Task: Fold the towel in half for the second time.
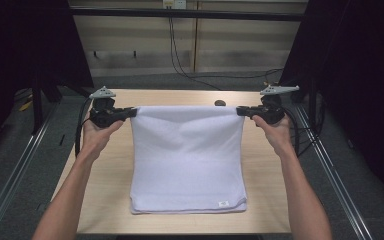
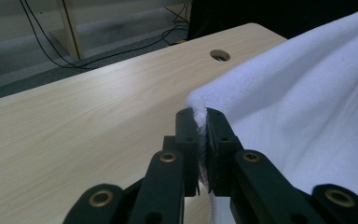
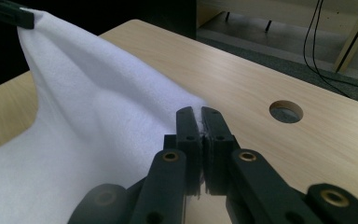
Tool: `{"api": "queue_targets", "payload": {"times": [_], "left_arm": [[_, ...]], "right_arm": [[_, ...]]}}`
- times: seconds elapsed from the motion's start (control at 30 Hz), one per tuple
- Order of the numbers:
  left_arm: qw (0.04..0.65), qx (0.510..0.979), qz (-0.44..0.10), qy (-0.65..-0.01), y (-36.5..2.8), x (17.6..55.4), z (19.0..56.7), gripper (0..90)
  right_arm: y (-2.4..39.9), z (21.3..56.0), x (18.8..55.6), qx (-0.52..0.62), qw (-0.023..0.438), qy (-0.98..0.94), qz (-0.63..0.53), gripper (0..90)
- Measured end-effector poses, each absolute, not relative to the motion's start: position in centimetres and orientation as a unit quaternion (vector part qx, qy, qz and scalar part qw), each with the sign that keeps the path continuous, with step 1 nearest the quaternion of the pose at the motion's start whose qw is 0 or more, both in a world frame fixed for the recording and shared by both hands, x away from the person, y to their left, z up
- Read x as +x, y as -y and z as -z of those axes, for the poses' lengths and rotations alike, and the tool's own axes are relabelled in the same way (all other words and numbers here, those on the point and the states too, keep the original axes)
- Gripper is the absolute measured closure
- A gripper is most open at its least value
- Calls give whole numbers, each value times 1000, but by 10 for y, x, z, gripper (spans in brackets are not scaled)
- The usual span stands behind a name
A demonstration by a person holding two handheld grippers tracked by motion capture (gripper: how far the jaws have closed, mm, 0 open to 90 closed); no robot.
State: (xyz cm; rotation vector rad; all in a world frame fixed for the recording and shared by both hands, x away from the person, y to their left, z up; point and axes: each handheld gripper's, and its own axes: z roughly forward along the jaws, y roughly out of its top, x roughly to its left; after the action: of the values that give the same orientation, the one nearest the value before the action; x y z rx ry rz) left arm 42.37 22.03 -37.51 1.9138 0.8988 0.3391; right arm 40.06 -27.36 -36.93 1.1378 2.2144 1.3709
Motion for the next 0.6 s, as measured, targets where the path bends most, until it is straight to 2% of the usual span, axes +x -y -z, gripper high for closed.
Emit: {"api": "queue_targets", "payload": {"times": [0.6], "left_arm": [[502, 795, -119, -319, -231, 368, 389, 854]], "right_arm": [[280, 378, 350, 357, 135, -782, -493, 872]]}}
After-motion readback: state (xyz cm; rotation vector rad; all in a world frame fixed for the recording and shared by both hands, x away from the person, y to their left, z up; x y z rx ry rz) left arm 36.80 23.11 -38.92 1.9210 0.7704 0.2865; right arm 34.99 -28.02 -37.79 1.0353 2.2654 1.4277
